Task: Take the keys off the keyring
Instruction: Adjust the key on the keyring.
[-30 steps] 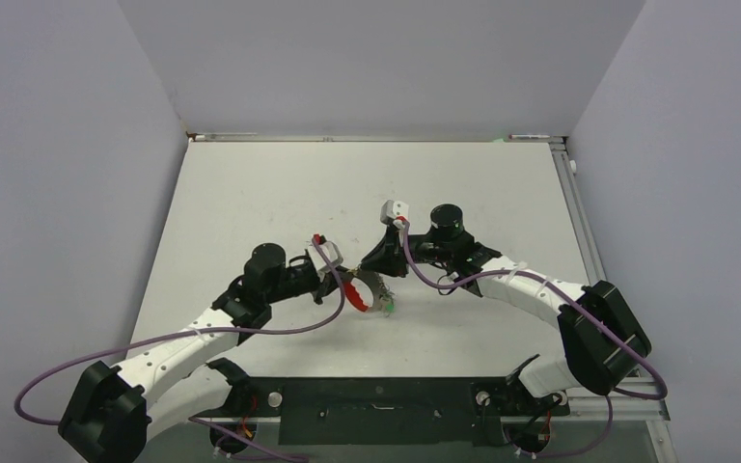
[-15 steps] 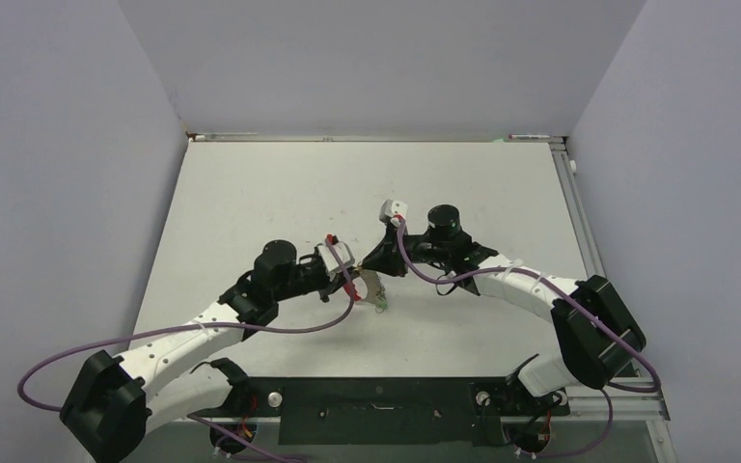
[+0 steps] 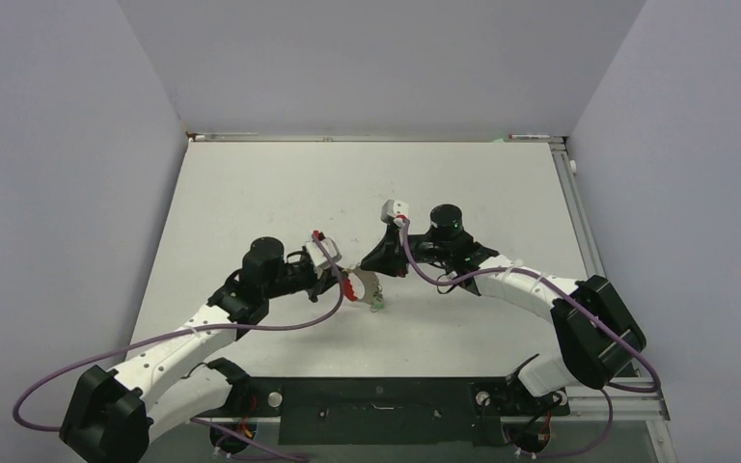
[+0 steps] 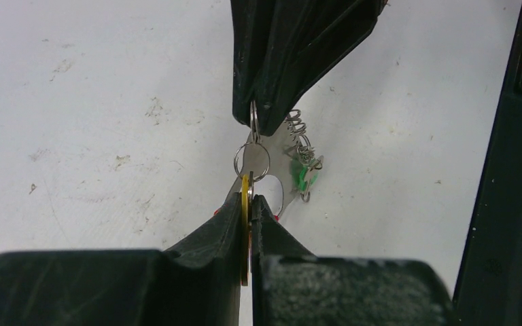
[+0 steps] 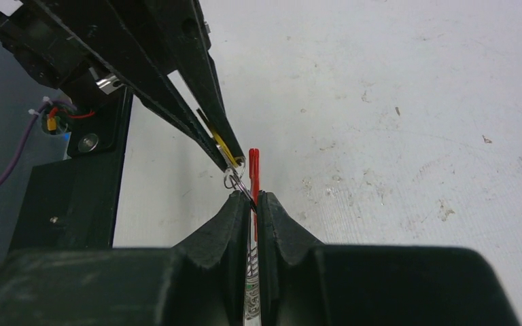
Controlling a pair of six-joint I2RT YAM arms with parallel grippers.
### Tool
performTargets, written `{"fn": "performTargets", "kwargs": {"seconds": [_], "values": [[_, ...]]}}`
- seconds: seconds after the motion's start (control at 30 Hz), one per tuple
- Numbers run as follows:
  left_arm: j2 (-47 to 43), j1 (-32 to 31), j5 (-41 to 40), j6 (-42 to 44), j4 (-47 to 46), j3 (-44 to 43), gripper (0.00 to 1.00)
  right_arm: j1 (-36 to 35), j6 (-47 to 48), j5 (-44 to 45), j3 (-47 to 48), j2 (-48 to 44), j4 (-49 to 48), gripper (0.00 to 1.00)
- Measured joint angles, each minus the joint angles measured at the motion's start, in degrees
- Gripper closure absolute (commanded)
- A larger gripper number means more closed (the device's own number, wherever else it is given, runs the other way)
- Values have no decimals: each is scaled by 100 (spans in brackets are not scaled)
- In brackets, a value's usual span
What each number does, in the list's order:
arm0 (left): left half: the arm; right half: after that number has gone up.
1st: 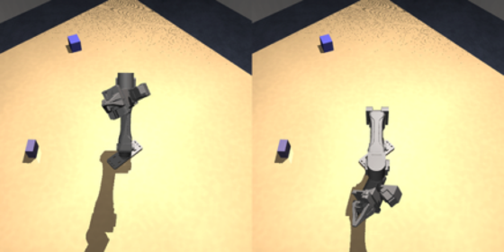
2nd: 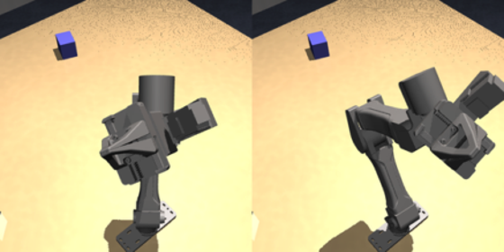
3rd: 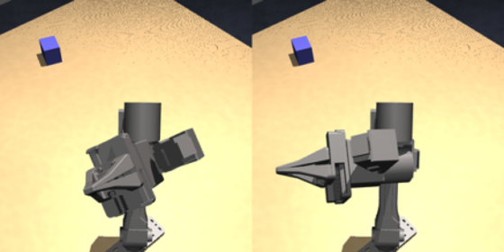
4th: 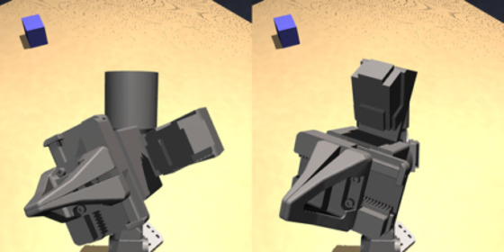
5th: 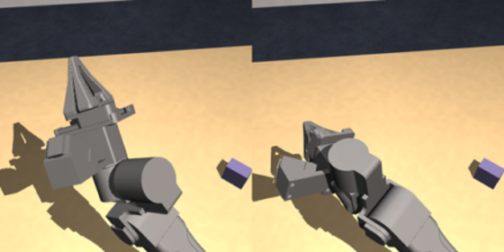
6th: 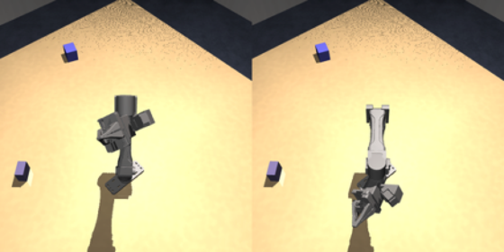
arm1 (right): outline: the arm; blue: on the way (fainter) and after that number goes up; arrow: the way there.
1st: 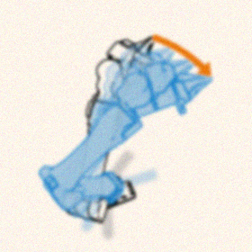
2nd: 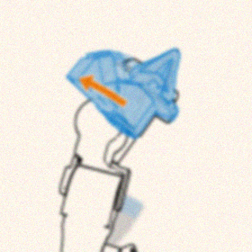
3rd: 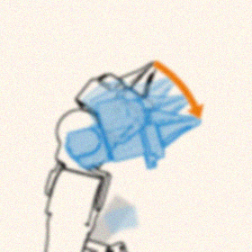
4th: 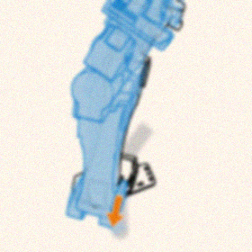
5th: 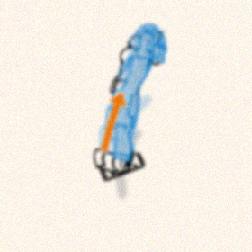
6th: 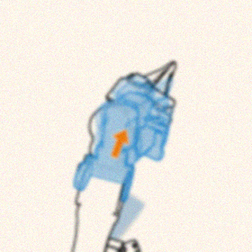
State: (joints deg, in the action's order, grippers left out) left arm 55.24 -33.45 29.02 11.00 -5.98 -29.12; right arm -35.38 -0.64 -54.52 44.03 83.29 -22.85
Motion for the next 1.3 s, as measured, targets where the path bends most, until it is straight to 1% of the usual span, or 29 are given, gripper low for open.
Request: {"fn": "performTargets", "kwargs": {"seconds": [0.2,0.33,0.6,0.83,1.0,1.07,1.1,1.2,1.27,1.3], "values": [[310,238,295,-144,2,-138,100,31,-39,-267,-2,2,-87,95],[354,426,588,-402,33,-247,100,81,223,-369,-2,2,-57,95],[330,588,1307,-1054,446,-540,100,66,1346,-577,9,2,326,95],[415,586,1390,-1694,787,-872,100,-72,2179,-599,243,11,765,95],[549,592,1388,-2264,1145,-1147,100,-208,3224,-579,455,13,1250,94],[592,627,1388,-2507,1335,-1261,100,-236,3582,-562,487,13,1327,82],[612,662,1386,-2634,1445,-1318,100,-240,3665,-544,498,13,1331,70],[675,809,1419,-3115,1641,-1497,100,-245,3823,-367,525,13,1322,52],[710,929,1469,-3434,1672,-1585,100,-243,3825,-256,525,24,1307,46],[726,981,1482,-3571,1672,-1604,100,-232,3779,-199,525,31,1300,45]]}}
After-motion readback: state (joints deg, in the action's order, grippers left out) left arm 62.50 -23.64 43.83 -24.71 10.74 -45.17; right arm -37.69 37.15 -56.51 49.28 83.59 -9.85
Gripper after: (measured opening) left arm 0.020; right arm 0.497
